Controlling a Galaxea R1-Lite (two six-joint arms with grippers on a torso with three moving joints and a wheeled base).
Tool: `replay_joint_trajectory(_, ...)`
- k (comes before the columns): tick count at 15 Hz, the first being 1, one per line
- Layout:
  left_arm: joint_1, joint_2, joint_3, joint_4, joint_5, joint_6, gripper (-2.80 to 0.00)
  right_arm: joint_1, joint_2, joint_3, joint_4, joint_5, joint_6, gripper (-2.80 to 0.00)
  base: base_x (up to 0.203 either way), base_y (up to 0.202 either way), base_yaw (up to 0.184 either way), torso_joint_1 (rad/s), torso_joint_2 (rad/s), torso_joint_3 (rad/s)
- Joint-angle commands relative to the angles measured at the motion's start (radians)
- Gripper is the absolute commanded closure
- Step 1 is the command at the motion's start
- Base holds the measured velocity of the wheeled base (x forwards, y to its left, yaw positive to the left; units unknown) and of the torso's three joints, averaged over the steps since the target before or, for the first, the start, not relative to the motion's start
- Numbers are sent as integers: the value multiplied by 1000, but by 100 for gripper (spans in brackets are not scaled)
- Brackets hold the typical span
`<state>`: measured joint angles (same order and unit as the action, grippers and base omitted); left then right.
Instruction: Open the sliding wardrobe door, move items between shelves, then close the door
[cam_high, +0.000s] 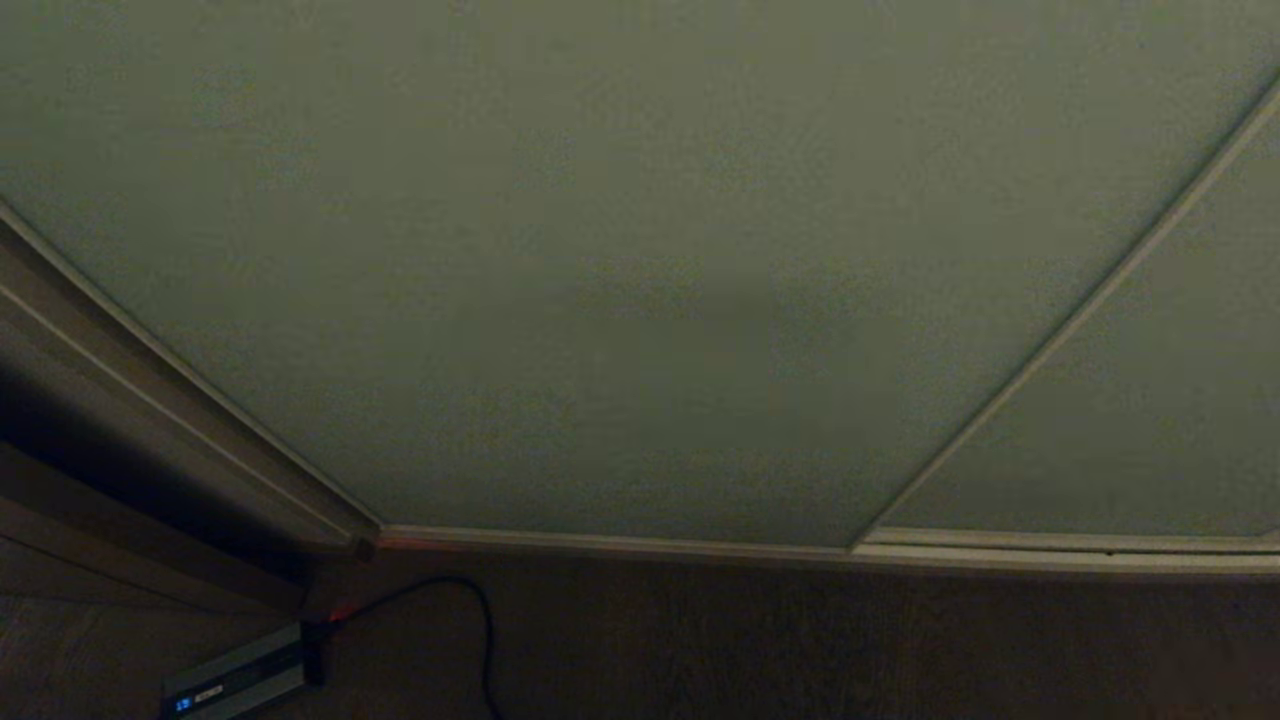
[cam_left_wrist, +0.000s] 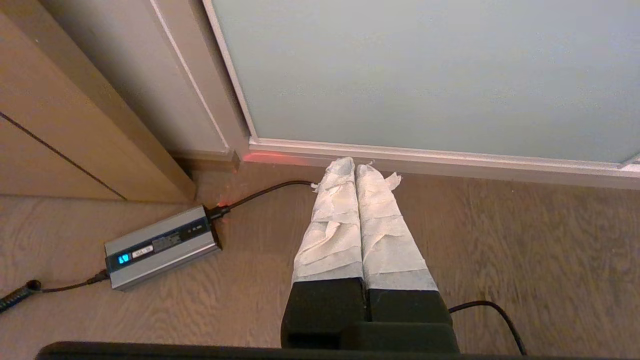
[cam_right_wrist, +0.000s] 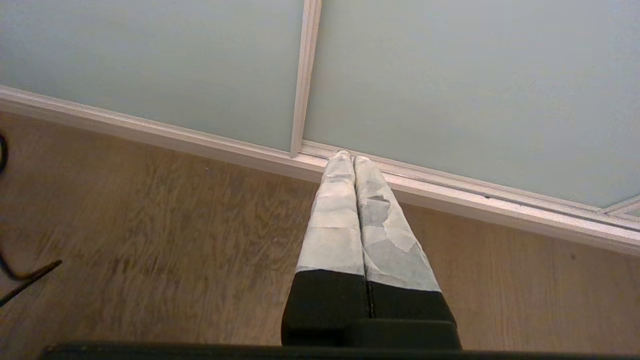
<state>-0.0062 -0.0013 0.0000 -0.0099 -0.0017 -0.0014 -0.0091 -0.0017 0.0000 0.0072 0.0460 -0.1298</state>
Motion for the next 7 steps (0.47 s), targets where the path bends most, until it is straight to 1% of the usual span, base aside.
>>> replay_joint_trajectory(1, 0, 1, 0, 0, 0, 0, 0, 0, 2, 5, -2, 0, -2, 0, 0, 0, 0, 0, 0, 0)
replay_joint_trajectory(7, 0, 1, 2, -1, 0, 0, 0, 0, 0, 5, 1, -1, 18, 0, 0, 0, 0, 0, 0, 0)
